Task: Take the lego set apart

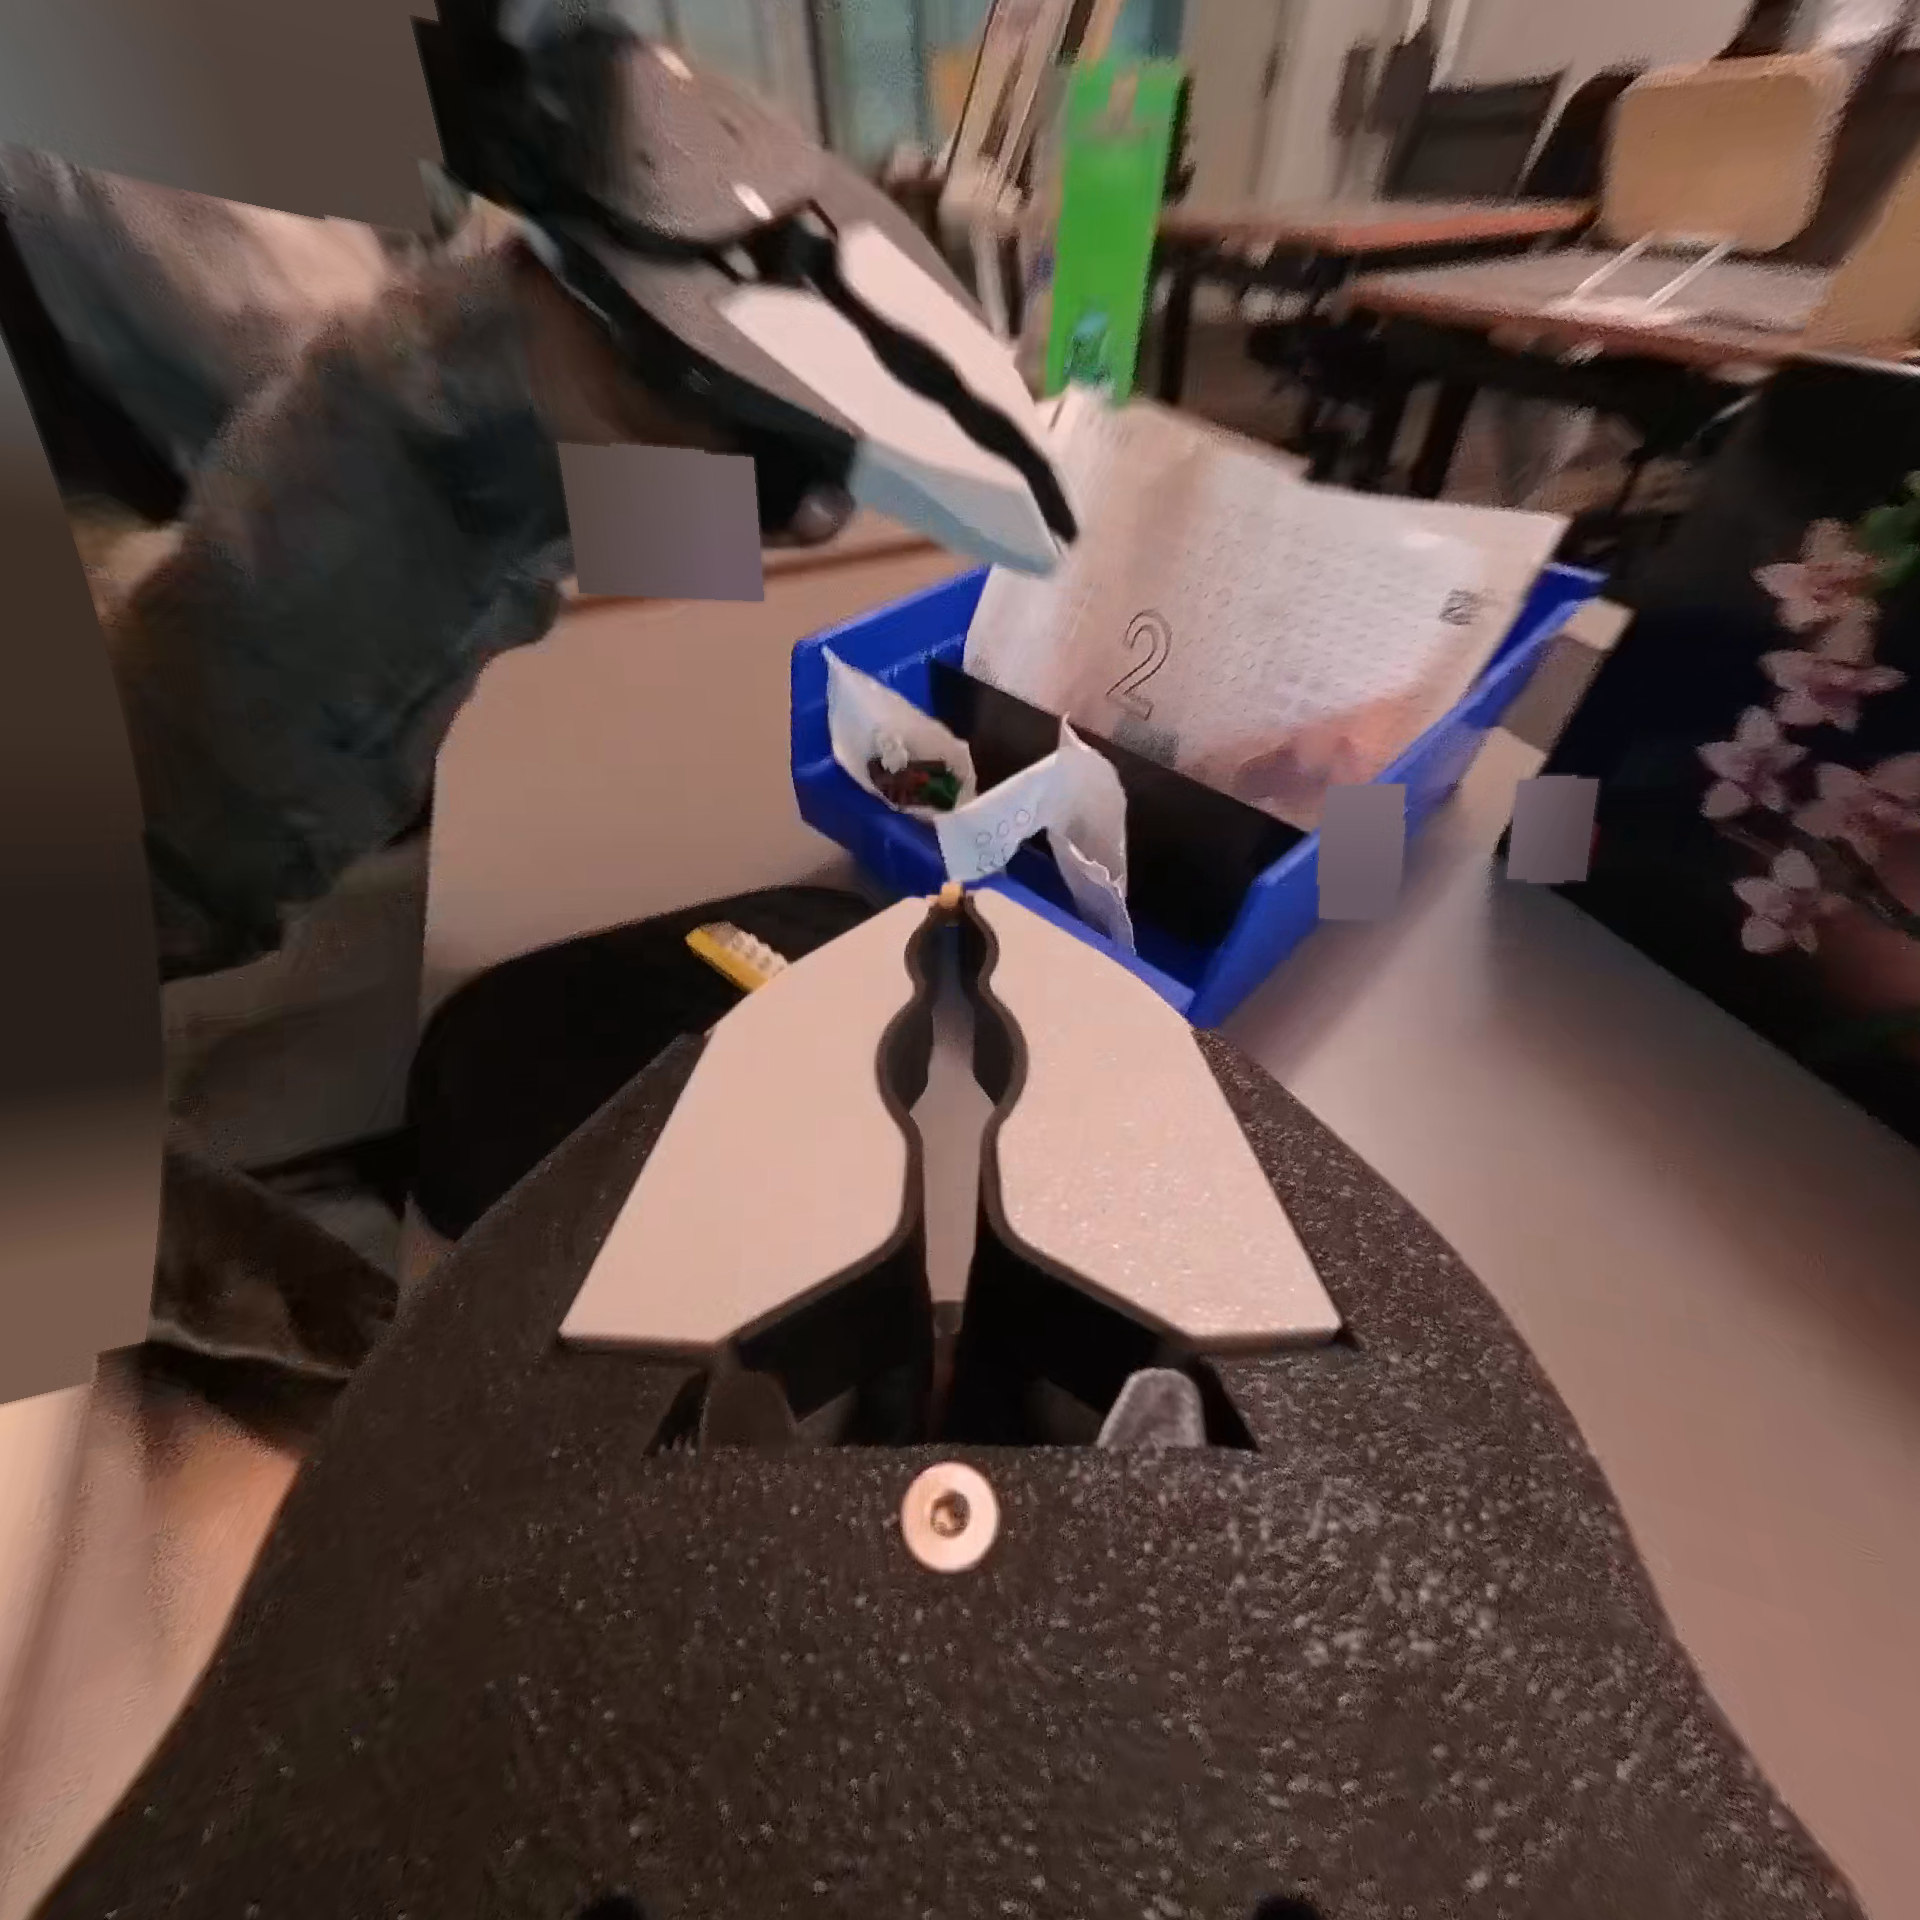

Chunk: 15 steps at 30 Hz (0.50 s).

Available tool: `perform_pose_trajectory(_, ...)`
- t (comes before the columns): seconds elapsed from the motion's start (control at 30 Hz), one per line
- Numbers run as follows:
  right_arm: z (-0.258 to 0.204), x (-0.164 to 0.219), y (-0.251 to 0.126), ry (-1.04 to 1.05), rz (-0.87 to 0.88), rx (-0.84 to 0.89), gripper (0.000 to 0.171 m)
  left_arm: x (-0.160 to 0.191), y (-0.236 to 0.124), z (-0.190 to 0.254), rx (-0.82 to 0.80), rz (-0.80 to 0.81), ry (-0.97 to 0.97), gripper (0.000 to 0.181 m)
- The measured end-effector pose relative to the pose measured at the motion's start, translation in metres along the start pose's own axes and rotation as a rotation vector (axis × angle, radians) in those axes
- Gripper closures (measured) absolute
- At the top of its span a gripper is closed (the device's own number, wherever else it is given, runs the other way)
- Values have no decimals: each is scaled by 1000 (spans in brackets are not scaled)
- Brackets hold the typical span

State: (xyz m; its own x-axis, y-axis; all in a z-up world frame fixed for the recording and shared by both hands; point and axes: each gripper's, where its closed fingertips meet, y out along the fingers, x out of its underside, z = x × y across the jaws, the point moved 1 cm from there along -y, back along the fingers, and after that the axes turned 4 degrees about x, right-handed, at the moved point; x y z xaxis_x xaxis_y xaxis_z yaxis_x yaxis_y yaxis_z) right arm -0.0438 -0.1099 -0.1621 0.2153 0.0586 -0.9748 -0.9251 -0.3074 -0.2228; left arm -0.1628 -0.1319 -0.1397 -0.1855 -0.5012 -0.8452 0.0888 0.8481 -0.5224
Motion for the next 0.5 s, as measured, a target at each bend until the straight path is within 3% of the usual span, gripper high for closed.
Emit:
perform_pose_trajectory(0.2, 19, 6, 75, -257, -379, -131, 169, 23, -51, 34, -83, 331, -149, 172)
perform_pose_trajectory(0.4, 38, 30, 130, -502, -701, -186, 169, 52, -82, 45, -97, 445, -209, 171)
perform_pose_trajectory(0.5, 34, 31, 138, -569, -743, -213, 168, 58, -93, 41, -123, 476, -206, 171)
